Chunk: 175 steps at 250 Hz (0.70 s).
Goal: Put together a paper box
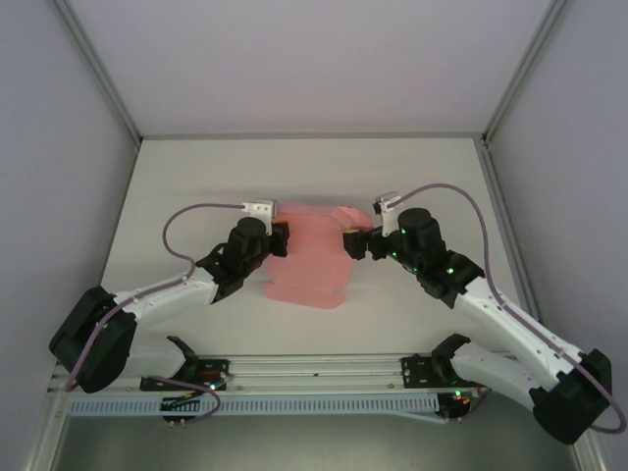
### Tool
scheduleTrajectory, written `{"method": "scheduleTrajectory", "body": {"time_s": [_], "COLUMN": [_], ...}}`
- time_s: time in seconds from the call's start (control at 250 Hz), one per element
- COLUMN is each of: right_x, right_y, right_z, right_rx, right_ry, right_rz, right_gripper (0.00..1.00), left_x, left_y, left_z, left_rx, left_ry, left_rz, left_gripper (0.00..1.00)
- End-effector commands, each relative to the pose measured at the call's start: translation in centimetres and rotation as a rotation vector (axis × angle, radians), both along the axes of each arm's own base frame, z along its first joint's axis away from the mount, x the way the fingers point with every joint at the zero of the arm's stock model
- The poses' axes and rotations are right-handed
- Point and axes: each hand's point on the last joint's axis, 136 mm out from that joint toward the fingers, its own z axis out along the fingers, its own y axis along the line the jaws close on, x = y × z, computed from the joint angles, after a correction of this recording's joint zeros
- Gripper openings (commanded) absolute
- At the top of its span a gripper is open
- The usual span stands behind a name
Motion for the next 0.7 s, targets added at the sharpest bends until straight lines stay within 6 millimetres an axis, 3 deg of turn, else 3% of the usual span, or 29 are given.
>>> {"method": "scheduleTrajectory", "body": {"time_s": [0.0,0.084,0.307,0.523,0.695], "right_x": [-0.7,-0.8,0.7,3.3,4.8], "right_y": [-2.7,-3.8,-3.3,-0.4,1.0], "right_z": [0.0,0.7,2.6,-0.2,-1.2], "right_rx": [-0.004,0.03,0.09,0.026,0.16], "right_ry": [-0.005,-0.033,-0.086,0.012,0.042], "right_rz": [-0.112,-0.168,-0.206,-0.166,-0.206], "right_gripper": [1.0,1.0,1.0,1.0,1.0], "left_x": [0.7,0.8,0.5,0.0,-0.2], "left_y": [-0.2,-0.2,-0.9,-1.5,-2.0], "left_z": [0.8,0.6,0.1,0.0,-0.1], "left_rx": [-0.009,-0.005,0.005,-0.02,-0.039], "left_ry": [-0.015,-0.011,-0.006,0.008,0.009], "left_rz": [0.031,0.03,-0.021,-0.053,-0.075], "left_gripper": [0.0,0.0,0.0,0.0,0.0]}}
